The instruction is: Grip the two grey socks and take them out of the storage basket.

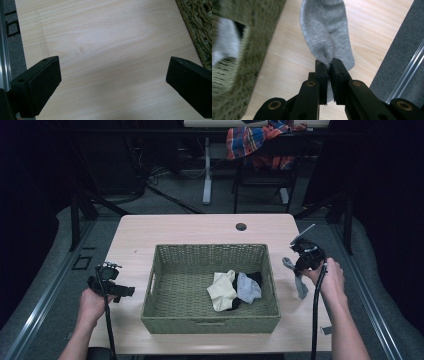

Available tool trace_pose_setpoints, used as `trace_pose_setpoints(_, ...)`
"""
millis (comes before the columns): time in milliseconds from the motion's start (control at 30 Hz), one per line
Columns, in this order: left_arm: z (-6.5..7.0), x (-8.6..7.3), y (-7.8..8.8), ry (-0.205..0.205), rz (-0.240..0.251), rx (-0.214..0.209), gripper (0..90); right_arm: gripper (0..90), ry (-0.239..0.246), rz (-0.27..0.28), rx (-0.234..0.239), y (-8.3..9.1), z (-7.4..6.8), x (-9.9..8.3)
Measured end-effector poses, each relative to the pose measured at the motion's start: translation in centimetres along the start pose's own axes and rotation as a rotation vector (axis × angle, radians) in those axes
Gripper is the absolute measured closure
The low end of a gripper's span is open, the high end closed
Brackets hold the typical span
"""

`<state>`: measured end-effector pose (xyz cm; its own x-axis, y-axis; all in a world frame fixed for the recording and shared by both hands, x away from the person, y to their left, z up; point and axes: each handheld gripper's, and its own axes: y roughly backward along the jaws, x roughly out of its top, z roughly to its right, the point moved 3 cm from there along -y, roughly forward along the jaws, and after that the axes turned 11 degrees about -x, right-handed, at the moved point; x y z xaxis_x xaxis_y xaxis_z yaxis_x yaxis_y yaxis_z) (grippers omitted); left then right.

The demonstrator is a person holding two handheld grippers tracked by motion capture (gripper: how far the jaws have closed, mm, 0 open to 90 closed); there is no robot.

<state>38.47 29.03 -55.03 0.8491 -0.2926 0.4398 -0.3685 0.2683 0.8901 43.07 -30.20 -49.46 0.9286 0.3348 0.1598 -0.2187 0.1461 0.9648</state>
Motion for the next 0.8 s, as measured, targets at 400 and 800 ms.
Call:
trace_pose_setpoints(400, 0.4, 0.2, 0.4, -0.024, 0.014, 0.002, 0.2, 84.5, 0.025, -0.12, -0.005, -3.7, -0.5, 0.1)
trace_pose_setpoints(800, -0.1, -0.3, 0.9, 0.004, 0.02, 0.011, 0.2, 59.8, -0.022, -0.082, 0.049, -3.0, -0.2, -0.1)
